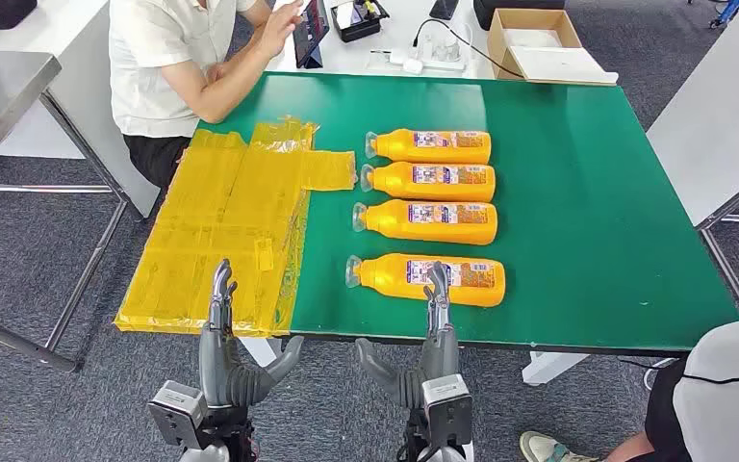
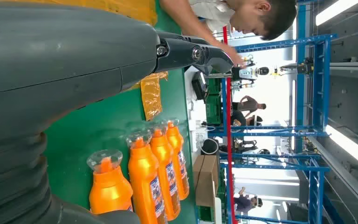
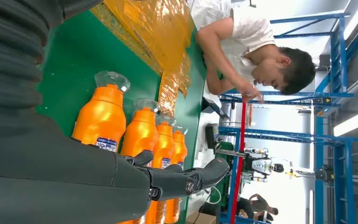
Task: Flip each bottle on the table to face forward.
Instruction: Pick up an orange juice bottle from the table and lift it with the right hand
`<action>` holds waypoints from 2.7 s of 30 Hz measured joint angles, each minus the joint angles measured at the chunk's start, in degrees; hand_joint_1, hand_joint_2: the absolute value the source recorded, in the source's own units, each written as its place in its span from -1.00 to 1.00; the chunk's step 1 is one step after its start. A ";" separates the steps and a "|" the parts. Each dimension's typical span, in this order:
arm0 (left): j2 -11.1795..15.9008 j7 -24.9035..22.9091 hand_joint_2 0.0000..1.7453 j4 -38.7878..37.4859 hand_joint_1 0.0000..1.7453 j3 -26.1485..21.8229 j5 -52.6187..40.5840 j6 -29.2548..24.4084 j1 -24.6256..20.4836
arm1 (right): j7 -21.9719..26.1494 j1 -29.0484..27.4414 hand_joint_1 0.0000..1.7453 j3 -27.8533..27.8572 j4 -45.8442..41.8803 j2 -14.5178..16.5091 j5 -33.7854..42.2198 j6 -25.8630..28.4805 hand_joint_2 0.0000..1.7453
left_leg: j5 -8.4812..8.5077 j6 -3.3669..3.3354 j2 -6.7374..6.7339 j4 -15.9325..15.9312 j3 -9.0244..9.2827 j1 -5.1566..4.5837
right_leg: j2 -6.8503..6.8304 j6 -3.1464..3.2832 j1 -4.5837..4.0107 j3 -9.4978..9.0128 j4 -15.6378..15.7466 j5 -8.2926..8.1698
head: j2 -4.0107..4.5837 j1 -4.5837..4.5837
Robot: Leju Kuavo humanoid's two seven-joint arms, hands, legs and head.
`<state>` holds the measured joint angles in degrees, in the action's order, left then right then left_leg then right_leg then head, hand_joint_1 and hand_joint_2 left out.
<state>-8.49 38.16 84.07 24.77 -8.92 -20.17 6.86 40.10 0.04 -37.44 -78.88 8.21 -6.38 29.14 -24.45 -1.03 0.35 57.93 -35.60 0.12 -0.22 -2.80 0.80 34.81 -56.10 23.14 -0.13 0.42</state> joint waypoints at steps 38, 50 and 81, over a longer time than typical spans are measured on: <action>-0.21 -0.03 1.00 -1.99 -1.00 1.30 4.04 2.41 -3.37 | -11.56 8.53 -1.00 12.16 14.35 -1.05 -41.80 8.85 1.00 | 0.10 -0.09 -0.01 0.01 0.04 -0.03 | 0.00 -0.05 0.02 -0.04 0.01 -0.10 | 0.00 0.01; -0.56 -0.02 1.00 -4.88 -1.00 1.04 3.95 3.62 -4.45 | -21.31 16.22 -1.00 16.64 26.52 -3.27 -53.56 8.89 1.00 | 0.09 -0.09 -0.03 0.03 0.00 -0.02 | 0.00 -0.06 0.01 0.01 0.00 -0.09 | 0.00 0.02; -1.23 -0.83 1.00 -4.35 -1.00 -1.64 -1.33 5.66 -4.46 | -46.47 27.60 -1.00 12.85 42.32 -5.14 -66.61 -8.93 1.00 | 0.11 -0.12 -0.01 0.03 0.06 -0.03 | 0.00 -0.07 0.02 -0.07 0.00 -0.11 | 0.00 0.02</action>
<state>-9.73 37.33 79.72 23.13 -10.24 -14.51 2.41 -6.37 27.64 -24.59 -36.56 3.07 -73.00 20.21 -24.33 -1.15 0.34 57.96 -35.54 0.09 -0.21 -2.87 0.82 34.75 -56.10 23.03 -0.13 0.43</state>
